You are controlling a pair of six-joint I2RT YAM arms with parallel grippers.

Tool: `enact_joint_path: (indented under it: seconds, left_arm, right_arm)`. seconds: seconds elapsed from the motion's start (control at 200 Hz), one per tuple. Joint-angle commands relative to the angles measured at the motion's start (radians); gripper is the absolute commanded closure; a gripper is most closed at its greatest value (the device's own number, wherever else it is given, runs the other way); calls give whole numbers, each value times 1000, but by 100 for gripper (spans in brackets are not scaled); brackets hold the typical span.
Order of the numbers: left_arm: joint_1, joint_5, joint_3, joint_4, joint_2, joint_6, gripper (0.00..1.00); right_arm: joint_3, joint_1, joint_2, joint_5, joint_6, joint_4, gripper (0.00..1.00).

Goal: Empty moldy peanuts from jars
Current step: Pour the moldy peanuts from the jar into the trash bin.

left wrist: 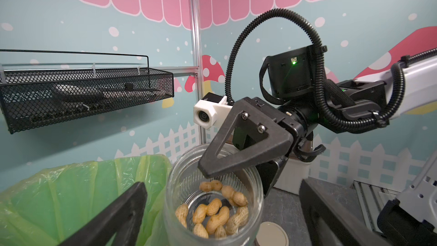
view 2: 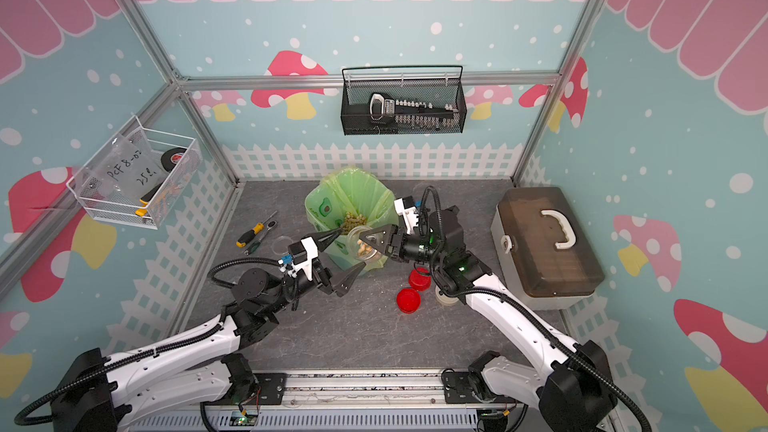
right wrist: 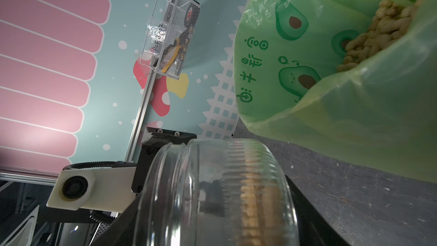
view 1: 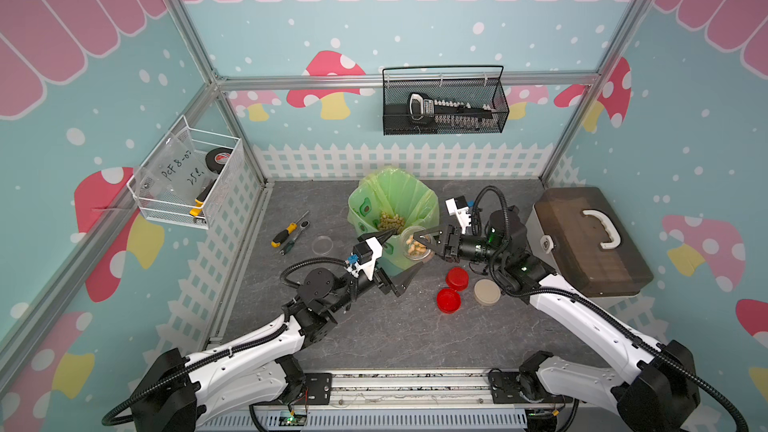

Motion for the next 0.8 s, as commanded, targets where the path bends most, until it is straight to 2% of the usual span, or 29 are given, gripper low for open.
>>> enact_joint_path:
  seconds: [0.0,0.125,0.38,0.545,0.795]
  left_arm:
    - [-6,-18,-3,41,-49,-32,1]
    - [-5,-58,-28,38,-103,-28,1]
    - [6,-213,-101,37,-221,5,1]
    - [47,-297,-150,64,-257,-9,1]
    - [149,-309,-202,88,-288,-85,1]
  right_arm:
    - [74,-17,-39,29,-108,-81,45]
    - [138,-33,-35,55,-179,-160,45]
    - [205,-58,3,43,-191,-158,45]
    - [269,-70,39,47,-221,-160,45]
    - [482,-70,158,154,-492,-369,46]
